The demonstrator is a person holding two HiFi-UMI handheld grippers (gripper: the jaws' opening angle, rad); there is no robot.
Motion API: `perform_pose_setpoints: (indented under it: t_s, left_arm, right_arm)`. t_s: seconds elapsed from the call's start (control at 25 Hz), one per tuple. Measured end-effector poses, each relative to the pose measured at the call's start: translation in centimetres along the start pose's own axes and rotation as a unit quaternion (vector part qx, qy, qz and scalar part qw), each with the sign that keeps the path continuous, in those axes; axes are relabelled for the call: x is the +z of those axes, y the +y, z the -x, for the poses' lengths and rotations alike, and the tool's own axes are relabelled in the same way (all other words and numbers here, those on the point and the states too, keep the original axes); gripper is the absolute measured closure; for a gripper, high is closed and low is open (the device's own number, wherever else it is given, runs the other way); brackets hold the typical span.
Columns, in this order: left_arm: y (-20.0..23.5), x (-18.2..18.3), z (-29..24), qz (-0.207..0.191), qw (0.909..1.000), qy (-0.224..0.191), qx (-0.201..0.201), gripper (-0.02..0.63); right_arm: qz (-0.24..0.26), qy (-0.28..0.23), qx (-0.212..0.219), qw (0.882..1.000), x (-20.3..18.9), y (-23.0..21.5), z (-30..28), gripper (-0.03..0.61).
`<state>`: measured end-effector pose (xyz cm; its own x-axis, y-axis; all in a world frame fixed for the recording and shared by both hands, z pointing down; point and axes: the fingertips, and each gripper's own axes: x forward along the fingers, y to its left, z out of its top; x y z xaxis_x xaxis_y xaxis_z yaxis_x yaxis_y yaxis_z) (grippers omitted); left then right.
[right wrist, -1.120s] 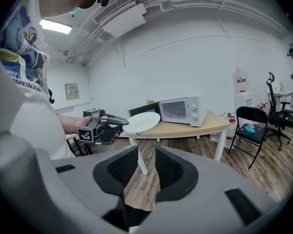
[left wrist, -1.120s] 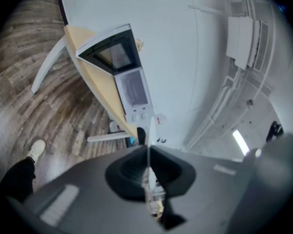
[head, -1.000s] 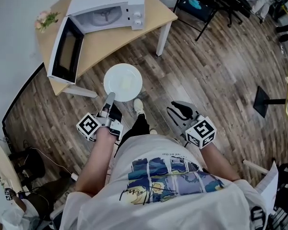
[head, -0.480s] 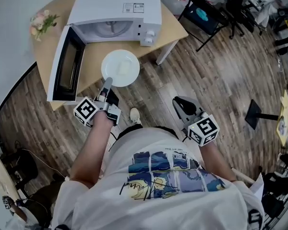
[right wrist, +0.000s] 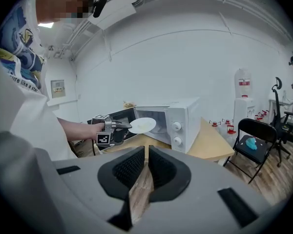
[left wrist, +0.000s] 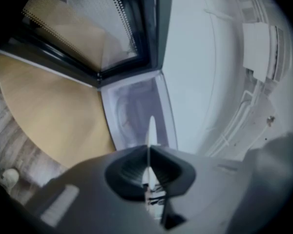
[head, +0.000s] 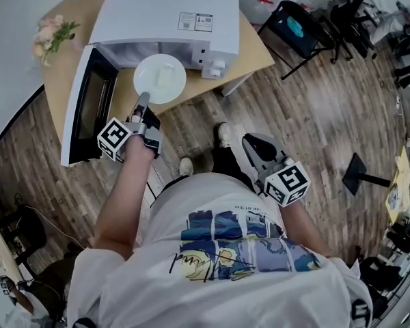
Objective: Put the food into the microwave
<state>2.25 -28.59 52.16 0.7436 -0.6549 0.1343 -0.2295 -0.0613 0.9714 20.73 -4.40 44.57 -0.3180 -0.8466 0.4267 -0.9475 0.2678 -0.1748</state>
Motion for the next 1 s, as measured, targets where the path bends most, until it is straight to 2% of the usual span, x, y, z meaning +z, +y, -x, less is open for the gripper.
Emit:
perform_pose_setpoints:
  t_s: [0.24,0.48,1.0]
  left_arm:
    - [2.1,1.9,-4.9,0.013,0.9982,-0.054,0.021,0.592]
    - [3.5,3.2,-9.1,0.024,0.9943,-0.097,0.037,0.592]
    - [6.9,4.5,-15.0,0.023,0.9860,-0.141,0.086,0.592]
  right_arm:
    - [0.031,0.002,0.067,0.997,3.7,-4.4,-3.2,0.562]
    - [0.070,0.011,0.125,0.990,6.9,-9.0,-5.9,0.566]
    - [0.087,0.039,0.179,0.979,8.6,-14.5,-7.7,0.566]
